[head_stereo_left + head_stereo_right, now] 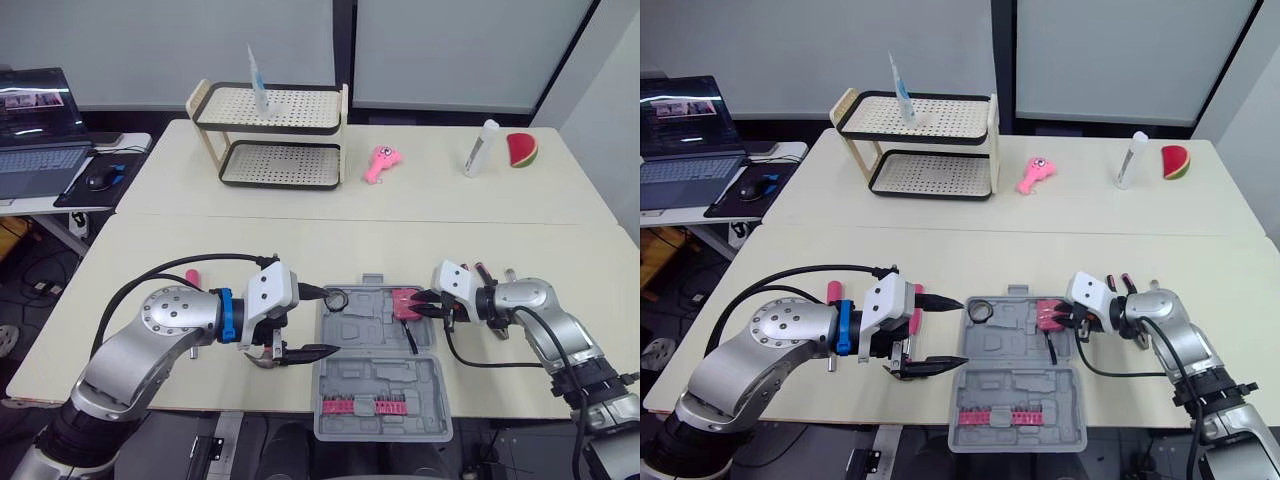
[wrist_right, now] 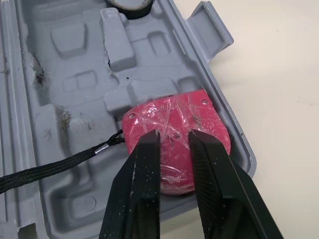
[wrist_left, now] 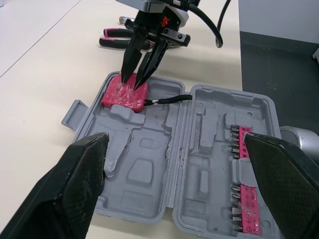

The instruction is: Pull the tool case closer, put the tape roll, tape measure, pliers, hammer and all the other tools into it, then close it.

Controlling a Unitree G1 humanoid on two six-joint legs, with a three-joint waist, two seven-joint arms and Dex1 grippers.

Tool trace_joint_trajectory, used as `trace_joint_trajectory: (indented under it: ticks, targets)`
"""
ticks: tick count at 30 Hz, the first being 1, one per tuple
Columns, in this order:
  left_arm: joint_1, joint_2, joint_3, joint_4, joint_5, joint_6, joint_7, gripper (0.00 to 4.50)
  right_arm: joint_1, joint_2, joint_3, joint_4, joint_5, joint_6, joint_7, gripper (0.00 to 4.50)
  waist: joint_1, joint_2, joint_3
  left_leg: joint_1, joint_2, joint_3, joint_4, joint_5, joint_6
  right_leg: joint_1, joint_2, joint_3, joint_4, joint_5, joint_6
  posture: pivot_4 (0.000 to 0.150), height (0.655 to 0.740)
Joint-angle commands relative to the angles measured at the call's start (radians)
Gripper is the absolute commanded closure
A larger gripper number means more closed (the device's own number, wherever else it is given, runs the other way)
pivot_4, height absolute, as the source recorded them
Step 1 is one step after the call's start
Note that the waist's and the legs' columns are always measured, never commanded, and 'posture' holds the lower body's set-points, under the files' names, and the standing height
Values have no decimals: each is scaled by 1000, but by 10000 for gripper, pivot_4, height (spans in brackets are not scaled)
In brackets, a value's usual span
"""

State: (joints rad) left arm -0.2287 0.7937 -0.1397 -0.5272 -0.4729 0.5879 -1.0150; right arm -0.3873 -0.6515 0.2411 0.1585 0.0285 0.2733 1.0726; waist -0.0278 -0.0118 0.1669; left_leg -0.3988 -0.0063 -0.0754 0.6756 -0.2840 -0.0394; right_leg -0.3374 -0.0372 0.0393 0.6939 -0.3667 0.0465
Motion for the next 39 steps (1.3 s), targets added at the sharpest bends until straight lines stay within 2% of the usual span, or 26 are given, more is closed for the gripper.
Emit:
trace_joint_trajectory:
  ticks: [1, 5, 10, 17, 24, 28, 33, 34, 39]
  targets:
    - [-3, 14, 20, -19, -11, 0, -6, 0, 7, 2, 55, 63, -37, 46, 16, 36942, -1, 0, 0, 0, 0, 0, 0, 0, 0, 0, 0, 0, 0, 0, 0, 1500, 7290]
    - [5, 22, 26, -16, -10, -6, -7, 0, -6, 12, 74, 96, -56, 22, 3, 36942, -1, -2, -2, 2, 0, 0, 0, 0, 0, 1, 0, 0, 0, 0, 0, 1500, 7290]
    - [42, 28, 67, 24, -3, -34, 0, 0, 10, 58, 16, 43, -31, -78, -69, 36942, -2, -5, -4, 2, 1, -1, 0, 0, 0, 2, 0, 0, 0, 0, 0, 1500, 7290]
    - [124, 16, 258, 166, -20, -104, 22, 0, 57, 36, -115, -213, 60, -48, -117, 36942, -2, -1, -1, -1, 1, 0, 0, 0, 0, -3, 0, 0, 2, 0, 0, 1500, 7290]
    - [263, -21, 545, 327, -46, -184, 76, 0, 217, -79, -385, -432, 141, 59, -192, 36942, 2, -1, -1, -1, 1, 0, -1, 0, 0, -3, -3, 0, 1, 0, 0, 1500, 7290]
    - [340, -57, 660, 414, -41, -226, 121, 0, 350, -105, -553, -440, 147, 49, -248, 36942, 2, -1, -1, -1, 1, 0, -1, 0, 0, -3, -3, 1, 1, 0, 0, 1500, 7290]
    - [402, -130, 757, 530, -27, -284, 221, 0, 524, -64, -746, -444, 194, 59, -304, 36942, 1, -1, -1, 0, 1, 0, -2, 0, 0, -1, -3, 1, 0, 0, 0, 1500, 7290]
    - [418, -146, 769, 540, -26, -291, 238, 0, 558, -56, -776, -437, 199, 47, -307, 31415, 1, -1, -1, 0, 1, 0, -2, 0, 0, -1, -3, 1, 0, 0, 0, 1500, 7290]
    - [540, -241, 820, 587, -30, -303, 319, 0, 756, 17, -893, -420, 237, 33, -316, 24024, 0, -3, -3, 2, 1, 1, -6, 0, 0, 1, -4, 2, -4, 0, 0, 1500, 7290]
